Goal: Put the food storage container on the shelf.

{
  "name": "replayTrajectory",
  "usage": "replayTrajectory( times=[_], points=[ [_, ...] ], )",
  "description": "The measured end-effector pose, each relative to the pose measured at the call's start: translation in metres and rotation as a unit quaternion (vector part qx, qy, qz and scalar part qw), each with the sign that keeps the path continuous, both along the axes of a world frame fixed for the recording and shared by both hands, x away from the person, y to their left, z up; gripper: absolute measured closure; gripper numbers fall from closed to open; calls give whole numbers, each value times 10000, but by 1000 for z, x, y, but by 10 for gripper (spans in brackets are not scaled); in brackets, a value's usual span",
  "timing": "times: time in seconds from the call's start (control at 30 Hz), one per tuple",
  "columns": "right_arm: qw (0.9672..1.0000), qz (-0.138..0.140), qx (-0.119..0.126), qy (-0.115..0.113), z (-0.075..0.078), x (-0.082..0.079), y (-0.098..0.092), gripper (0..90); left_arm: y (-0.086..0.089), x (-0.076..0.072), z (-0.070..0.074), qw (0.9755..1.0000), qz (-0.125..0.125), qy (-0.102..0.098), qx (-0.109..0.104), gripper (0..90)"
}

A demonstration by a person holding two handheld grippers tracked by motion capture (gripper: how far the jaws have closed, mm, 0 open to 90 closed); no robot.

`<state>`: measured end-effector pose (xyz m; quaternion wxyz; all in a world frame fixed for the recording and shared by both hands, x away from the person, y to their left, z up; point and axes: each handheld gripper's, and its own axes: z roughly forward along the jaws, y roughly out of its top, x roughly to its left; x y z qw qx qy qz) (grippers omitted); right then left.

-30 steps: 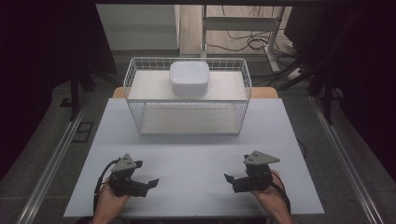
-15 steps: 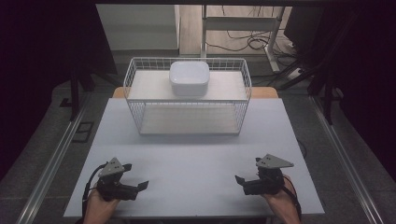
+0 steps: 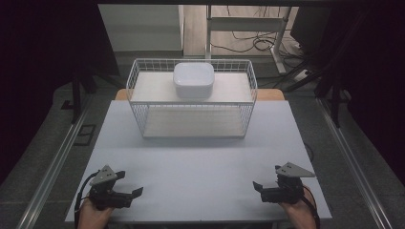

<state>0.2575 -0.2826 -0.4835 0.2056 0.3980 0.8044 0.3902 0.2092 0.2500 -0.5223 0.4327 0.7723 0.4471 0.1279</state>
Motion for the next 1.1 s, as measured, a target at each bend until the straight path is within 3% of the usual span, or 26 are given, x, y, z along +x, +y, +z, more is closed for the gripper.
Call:
replayTrajectory(
  times=[0.4,0.67,0.87,1.1],
  points=[
    [9996,-267,-51,112,-9,-6,-18,0,17,-8,-5,9998,204,63,-60,39],
    [9989,-358,-121,295,-16,-10,-25,0,17,-8,-8,9997,180,139,-5,39],
    [9975,-361,-222,557,-24,-12,-26,0,18,-6,-9,9995,225,234,-22,44],
    [9973,-439,-163,570,-25,-11,-28,0,17,-4,-10,9991,244,348,-24,60]
  ],
)
